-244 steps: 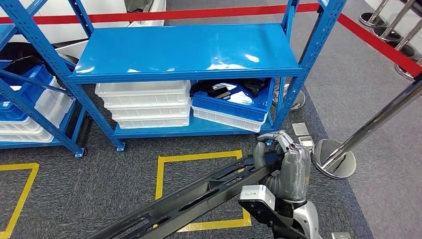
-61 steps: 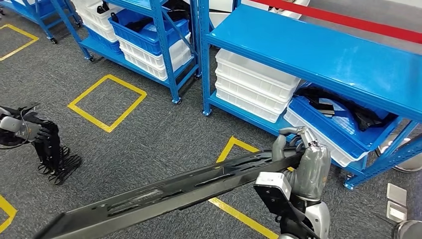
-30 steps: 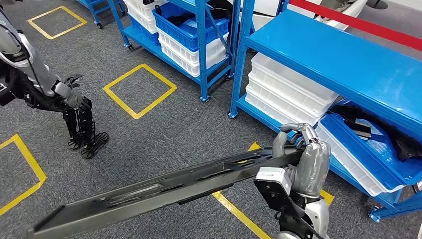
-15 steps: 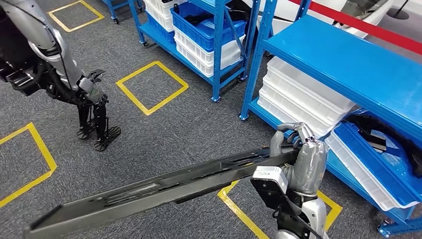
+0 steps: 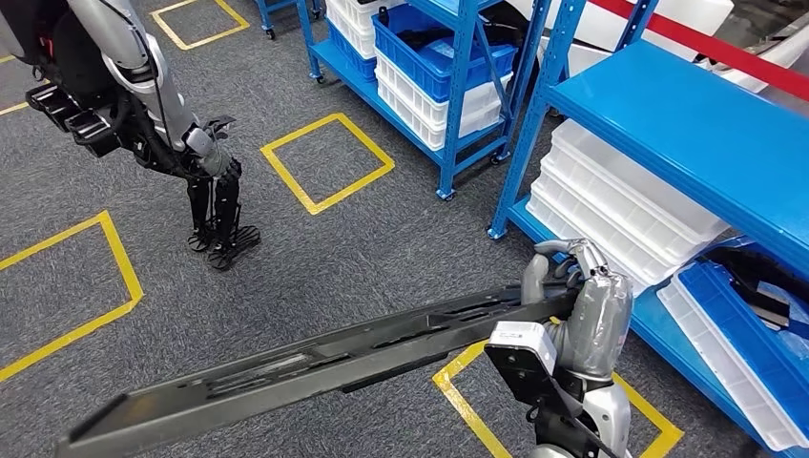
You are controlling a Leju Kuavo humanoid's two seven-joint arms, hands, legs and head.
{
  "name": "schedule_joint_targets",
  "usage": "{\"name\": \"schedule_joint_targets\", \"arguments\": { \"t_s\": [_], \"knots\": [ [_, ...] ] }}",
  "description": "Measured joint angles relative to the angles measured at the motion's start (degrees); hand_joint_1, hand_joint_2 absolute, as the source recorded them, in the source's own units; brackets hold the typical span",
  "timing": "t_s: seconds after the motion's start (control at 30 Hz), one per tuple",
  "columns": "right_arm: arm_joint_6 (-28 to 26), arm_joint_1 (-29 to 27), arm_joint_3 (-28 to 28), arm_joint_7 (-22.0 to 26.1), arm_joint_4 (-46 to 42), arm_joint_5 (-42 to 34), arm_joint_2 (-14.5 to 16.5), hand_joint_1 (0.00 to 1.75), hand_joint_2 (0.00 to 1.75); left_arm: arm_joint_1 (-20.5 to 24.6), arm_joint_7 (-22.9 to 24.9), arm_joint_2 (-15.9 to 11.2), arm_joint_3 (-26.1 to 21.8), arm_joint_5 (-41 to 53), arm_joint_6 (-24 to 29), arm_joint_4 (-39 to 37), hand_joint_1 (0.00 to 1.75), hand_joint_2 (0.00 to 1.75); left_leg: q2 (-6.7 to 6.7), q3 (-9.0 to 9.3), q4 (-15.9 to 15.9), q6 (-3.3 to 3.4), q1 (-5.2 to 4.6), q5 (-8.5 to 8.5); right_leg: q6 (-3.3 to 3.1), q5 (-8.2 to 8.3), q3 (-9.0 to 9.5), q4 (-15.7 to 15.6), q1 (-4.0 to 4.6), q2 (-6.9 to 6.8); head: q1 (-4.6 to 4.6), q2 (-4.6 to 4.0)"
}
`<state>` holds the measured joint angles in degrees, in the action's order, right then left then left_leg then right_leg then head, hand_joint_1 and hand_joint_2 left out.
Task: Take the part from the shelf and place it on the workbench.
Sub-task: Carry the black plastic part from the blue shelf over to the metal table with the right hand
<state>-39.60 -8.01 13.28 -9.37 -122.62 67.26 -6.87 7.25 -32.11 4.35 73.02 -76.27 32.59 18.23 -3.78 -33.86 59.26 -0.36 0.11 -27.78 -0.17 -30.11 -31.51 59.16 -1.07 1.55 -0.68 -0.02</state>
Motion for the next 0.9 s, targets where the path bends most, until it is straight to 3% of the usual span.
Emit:
{"name": "schedule_joint_targets", "arguments": {
  "t_s": [0.07, 0.13, 0.2, 0.23, 0.27, 0.3, 0.37, 0.47, 0.53, 0.6, 0.67, 0.7, 0.73, 0.77, 0.83, 0.9],
  "knots": [
    [0.0, 0.06, -0.01, 0.01, 0.0, 0.03, -0.02, 1.75, 1.75, 0.05, 0.0, 0.0, -0.01, 0.02, 0.0, -0.07, 0.0, 1.75, 1.32, -1.3, 3.22, -0.7, -0.01, -2.06, -0.67, 0.24, 0.15, -0.37, -0.13, -0.95, -0.36, 0.0],
    [0.0, 0.03, -0.02, 0.0, 0.0, 0.05, -0.03, 1.75, 1.75, 0.04, 0.0, 0.0, -0.02, 0.05, 0.0, -0.08, 0.0, 1.75, 2.71, -4.5, 10.27, -1.27, 0.09, -5.63, -0.98, 0.2, 0.19, -0.39, -0.05, -1.93, -0.78, 0.0],
    [0.0, 0.01, -0.02, -0.01, 0.0, 0.07, -0.03, 1.75, 1.75, -0.03, 0.01, 0.0, -0.02, 0.07, 0.0, -0.09, 0.0, 1.75, 3.03, -6.98, 15.5, -1.48, 0.26, -7.2, -1.09, 0.11, 0.22, -0.36, 0.05, -2.9, -0.82, 0.0],
    [0.0, 0.01, -0.02, -0.02, 0.0, 0.08, -0.03, 1.75, 1.75, -0.06, 0.01, 0.0, -0.02, 0.08, 0.0, -0.1, 0.0, 1.75, 3.13, -6.81, 15.22, -1.44, 0.3, -6.47, -1.09, 0.04, 0.3, -0.35, 0.08, -3.34, -0.83, 0.0],
    [0.0, 0.01, -0.02, -0.02, 0.0, 0.08, -0.03, 1.75, 1.75, -0.07, 0.01, 0.0, -0.02, 0.08, 0.0, -0.11, 0.0, 1.75, 3.33, -5.51, 12.68, -1.3, 0.32, -4.81, -1.03, -0.06, 0.44, -0.35, 0.08, -3.75, -0.83, 0.0],
    [0.0, 0.01, -0.02, -0.03, 0.0, 0.08, -0.03, 1.75, 1.75, -0.08, 0.01, 0.0, -0.02, 0.1, 0.0, -0.13, 0.0, 1.75, 3.83, -3.46, 8.66, -1.07, 0.29, -2.79, -0.92, -0.19, 0.64, -0.36, 0.09, -4.1, -0.84, 0.0],
    [0.0, 0.01, -0.01, -0.03, 0.0, 0.09, -0.03, 1.75, 1.75, -0.01, 0.01, 0.0, -0.02, 0.14, 0.0, -0.15, 0.0, 1.75, 5.07, -0.15, 1.78, -0.51, -0.02, -0.43, -0.52, -0.5, 0.94, -0.31, 0.29, -4.67, -0.83, 0.0],
    [0.0, 0.02, 0.01, -0.03, 0.0, 0.08, -0.03, 1.75, 1.75, -0.13, 0.01, 0.0, -0.03, 0.15, 0.0, -0.18, 0.0, 1.75, 5.11, 0.46, -0.34, 0.28, -0.41, -0.25, 0.23, -0.72, 1.22, -0.49, 0.44, -5.41, -0.79, 0.0],
    [0.0, 0.04, 0.01, -0.03, 0.0, 0.08, -0.06, 1.75, 1.75, -0.25, 0.02, 0.04, -0.04, 0.14, 0.0, -0.2, 0.0, 1.75, 4.61, 0.67, -0.94, 0.99, -0.21, 0.04, 0.78, -1.59, 1.21, 0.2, 0.25, -4.85, -0.73, 0.0],
    [0.0, 0.0, 0.01, -0.03, 0.0, 0.06, -0.08, 1.75, 1.75, -0.16, 0.02, 0.1, -0.04, 0.16, 0.0, -0.21, 0.0, 1.75, 4.15, 0.86, -1.42, 1.64, 0.0, 0.32, 1.12, -4.51, -0.75, 4.65, 0.1, -3.1, -0.44, 0.0],
    [0.0, -0.15, 0.01, -0.09, 0.0, 0.02, -0.09, 1.75, 1.75, -0.1, 0.02, 0.15, -0.04, 0.16, 0.0, -0.22, 0.0, 1.75, 3.55, 0.84, -1.44, 1.93, -0.07, 0.32, 1.32, -7.77, -4.42, 12.09, 0.12, -2.01, -0.11, 0.0],
    [0.0, -0.24, 0.01, -0.12, 0.0, 0.0, -0.09, 1.75, 1.75, -0.12, 0.02, 0.17, -0.04, 0.15, 0.0, -0.22, 0.0, 1.75, 3.15, 0.85, -1.4, 1.96, -0.1, 0.3, 1.41, -8.23, -5.73, 14.57, 0.11, -1.87, -0.04, 0.0],
    [0.0, -0.28, 0.01, -0.14, 0.0, -0.01, -0.1, 1.75, 1.75, -0.12, 0.02, 0.17, -0.04, 0.15, 0.0, -0.23, 0.0, 1.75, 2.73, 0.87, -1.35, 1.96, -0.11, 0.28, 1.47, -7.53, -6.13, 15.0, 0.09, -1.82, -0.01, 0.0],
    [0.0, -0.3, 0.01, -0.14, 0.0, -0.01, -0.1, 1.75, 1.75, -0.12, 0.02, 0.18, -0.04, 0.15, 0.0, -0.23, 0.0, 1.75, 2.26, 0.89, -1.26, 1.93, -0.09, 0.25, 1.47, -5.79, -5.46, 13.16, 0.04, -1.77, 0.04, 0.0],
    [0.0, -0.28, 0.01, -0.14, 0.0, -0.01, -0.11, 1.75, 1.75, -0.05, 0.02, 0.21, -0.04, 0.16, 0.0, -0.25, 0.0, 1.75, 1.32, 0.84, -0.9, 1.65, -0.09, 0.08, 1.39, -1.73, -2.32, 5.71, -0.15, -0.8, 0.18, 0.0],
    [0.0, -0.3, 0.01, -0.15, 0.0, -0.02, -0.12, 1.75, 1.75, 0.0, 0.02, 0.24, -0.04, 0.15, 0.0, -0.26, 0.0, 1.75, 0.51, 0.51, -0.35, 1.14, -0.17, -0.1, 1.11, -0.04, -0.41, 0.92, -0.21, 0.27, 0.24, 0.0]
  ]
}}
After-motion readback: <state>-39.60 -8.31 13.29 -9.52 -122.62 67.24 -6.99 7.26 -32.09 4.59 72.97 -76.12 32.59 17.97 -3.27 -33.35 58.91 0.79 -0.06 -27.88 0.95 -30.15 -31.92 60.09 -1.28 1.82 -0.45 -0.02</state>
